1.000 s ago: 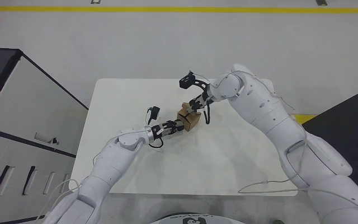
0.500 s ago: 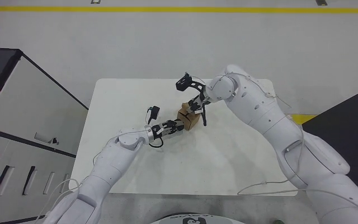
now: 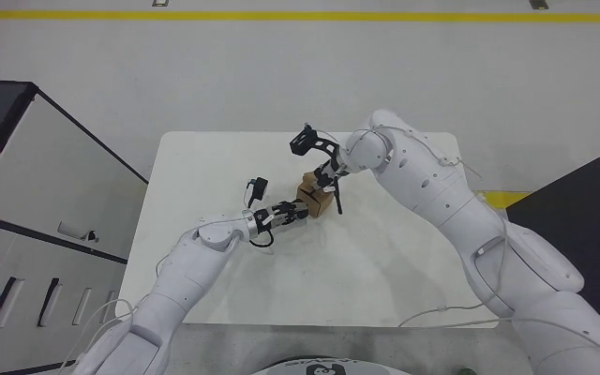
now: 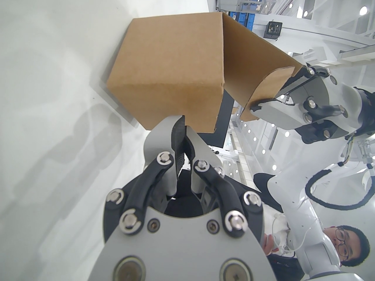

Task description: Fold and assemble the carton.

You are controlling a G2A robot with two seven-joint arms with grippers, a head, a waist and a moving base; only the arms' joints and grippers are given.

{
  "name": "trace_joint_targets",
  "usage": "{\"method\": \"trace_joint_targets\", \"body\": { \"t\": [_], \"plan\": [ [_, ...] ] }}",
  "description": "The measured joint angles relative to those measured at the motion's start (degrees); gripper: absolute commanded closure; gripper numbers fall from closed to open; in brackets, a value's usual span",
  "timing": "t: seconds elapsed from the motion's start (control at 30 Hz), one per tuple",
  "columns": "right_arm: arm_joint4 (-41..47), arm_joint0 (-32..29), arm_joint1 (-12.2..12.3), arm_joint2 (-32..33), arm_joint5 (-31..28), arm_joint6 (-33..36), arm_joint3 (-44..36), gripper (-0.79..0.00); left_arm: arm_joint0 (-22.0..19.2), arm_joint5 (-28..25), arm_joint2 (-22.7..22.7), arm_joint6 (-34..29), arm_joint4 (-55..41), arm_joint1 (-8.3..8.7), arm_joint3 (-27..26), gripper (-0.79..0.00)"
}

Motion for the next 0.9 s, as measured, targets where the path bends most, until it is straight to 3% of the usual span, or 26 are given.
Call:
{"method": "trace_joint_targets", "body": {
  "t": [0.43,0.6,0.9],
  "plan": [
    [-1.52,-0.5,-0.12,0.29,0.01,1.02,-1.58,-0.086,-0.02,-0.28,-0.22,-0.12,-0.1,-0.02,0.18,0.0],
    [-1.93,-0.77,-0.21,0.23,-0.18,1.5,-1.95,-0.194,-0.06,-0.31,-0.26,-0.19,-0.09,-0.02,0.27,0.0],
    [-2.38,-0.92,-0.44,0.42,-0.3,1.52,-1.98,-0.102,-0.12,-0.39,-0.33,-0.25,-0.11,-0.06,0.48,0.0]
  ]
}}
